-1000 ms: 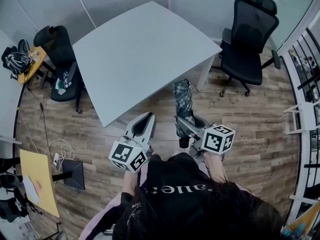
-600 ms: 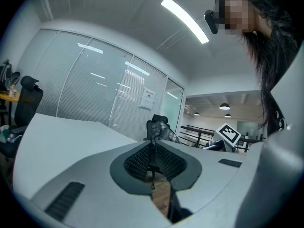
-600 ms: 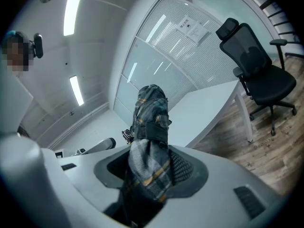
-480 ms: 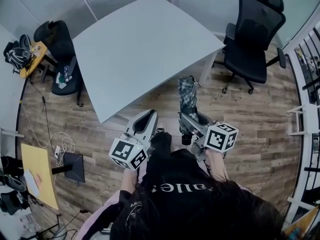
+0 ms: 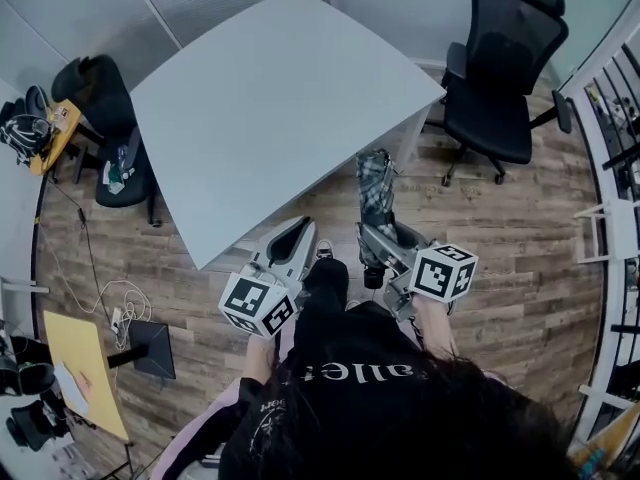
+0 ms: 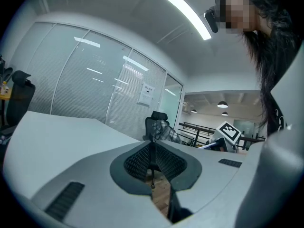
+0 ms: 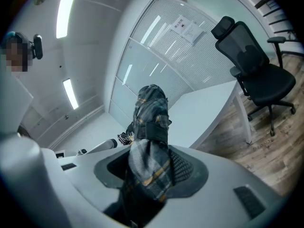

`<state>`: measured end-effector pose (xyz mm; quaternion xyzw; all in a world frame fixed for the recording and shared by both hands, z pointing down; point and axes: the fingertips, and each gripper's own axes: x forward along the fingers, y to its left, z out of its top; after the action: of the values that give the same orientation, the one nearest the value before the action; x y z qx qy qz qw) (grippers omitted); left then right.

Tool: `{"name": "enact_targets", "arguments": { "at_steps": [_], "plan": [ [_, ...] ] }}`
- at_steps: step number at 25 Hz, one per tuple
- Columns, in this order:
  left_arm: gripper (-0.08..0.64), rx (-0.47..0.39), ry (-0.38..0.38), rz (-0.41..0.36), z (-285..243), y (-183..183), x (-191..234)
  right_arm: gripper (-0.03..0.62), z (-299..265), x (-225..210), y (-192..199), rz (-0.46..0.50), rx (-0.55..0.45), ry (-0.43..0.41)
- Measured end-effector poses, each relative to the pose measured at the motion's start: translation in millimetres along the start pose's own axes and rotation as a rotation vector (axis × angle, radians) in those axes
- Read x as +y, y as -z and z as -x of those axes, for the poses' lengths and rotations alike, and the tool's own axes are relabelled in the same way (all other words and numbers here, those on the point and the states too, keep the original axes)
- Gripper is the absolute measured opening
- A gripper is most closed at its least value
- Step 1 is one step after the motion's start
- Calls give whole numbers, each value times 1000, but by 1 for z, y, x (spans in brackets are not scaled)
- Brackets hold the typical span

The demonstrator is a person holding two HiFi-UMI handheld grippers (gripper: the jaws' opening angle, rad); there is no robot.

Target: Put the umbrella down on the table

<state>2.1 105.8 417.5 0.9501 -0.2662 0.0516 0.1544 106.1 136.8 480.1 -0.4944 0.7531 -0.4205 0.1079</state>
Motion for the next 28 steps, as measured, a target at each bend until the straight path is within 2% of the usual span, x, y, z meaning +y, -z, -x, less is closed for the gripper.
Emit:
{"name": "enact_targets", "arguments": {
  "at_steps": [7,15,28],
  "plan": [
    [34,-2,20,5,-43,-22,52,201,-47,-13,-43,5,5,25],
    [34,-23,5,13,-78,-57,128,201,-122,-21,-84,3,31,35],
    [34,-27,-23,17,-109,-80,227,200,-219,-31,-121,12,59,43]
  ]
}}
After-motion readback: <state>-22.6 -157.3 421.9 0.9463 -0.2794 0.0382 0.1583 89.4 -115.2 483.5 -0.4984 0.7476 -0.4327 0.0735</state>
